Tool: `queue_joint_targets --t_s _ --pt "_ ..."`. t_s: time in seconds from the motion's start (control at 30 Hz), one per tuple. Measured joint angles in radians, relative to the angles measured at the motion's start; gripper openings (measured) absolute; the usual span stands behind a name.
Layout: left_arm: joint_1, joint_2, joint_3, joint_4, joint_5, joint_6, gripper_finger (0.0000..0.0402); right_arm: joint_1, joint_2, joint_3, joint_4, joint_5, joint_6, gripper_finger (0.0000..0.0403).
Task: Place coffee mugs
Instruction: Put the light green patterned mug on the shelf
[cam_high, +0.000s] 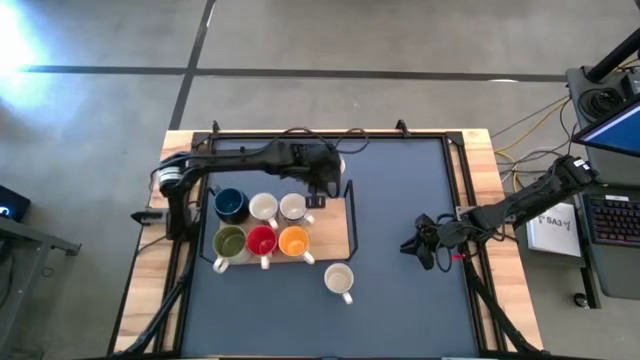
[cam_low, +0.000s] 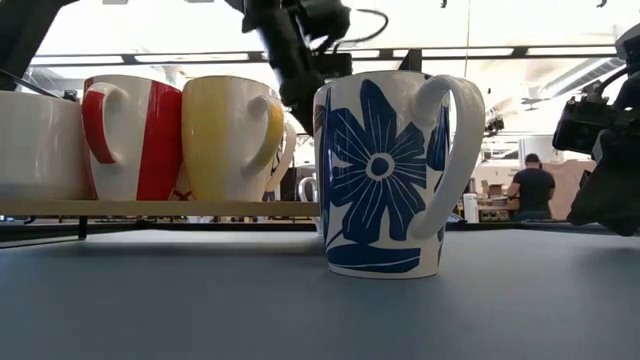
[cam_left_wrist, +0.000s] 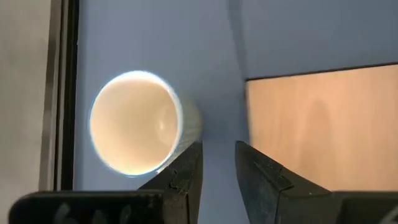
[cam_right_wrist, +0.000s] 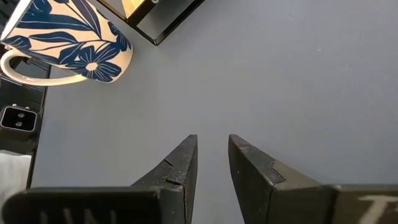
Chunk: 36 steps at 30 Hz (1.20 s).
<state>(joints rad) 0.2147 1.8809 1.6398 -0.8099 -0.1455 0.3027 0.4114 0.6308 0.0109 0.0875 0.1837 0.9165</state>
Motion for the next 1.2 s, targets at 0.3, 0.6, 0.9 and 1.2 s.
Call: queue_joint_targets --t_s 0.3,0.6,0.9,1.2 --pt "0.081 0.014 0.000 0.040 0.099 0.003 0.0119 0.000 0.000 0.000 0.000 0.000 0.000 0.0073" --pt "0.088 0.020 -0.002 0.066 0.119 0.060 0.0190 0.000 0.000 0.000 0.000 0.000 0.000 0.0082" --pt "0.096 0.103 -0.001 0.065 0.101 0.044 0.0177 0.000 0.000 -0.001 -0.001 0.000 0.000 0.0072" --pt "0.104 0.121 0.000 0.088 0.051 -0.008 0.0132 0.000 0.000 -0.001 -0.001 0.000 0.000 0.0076"
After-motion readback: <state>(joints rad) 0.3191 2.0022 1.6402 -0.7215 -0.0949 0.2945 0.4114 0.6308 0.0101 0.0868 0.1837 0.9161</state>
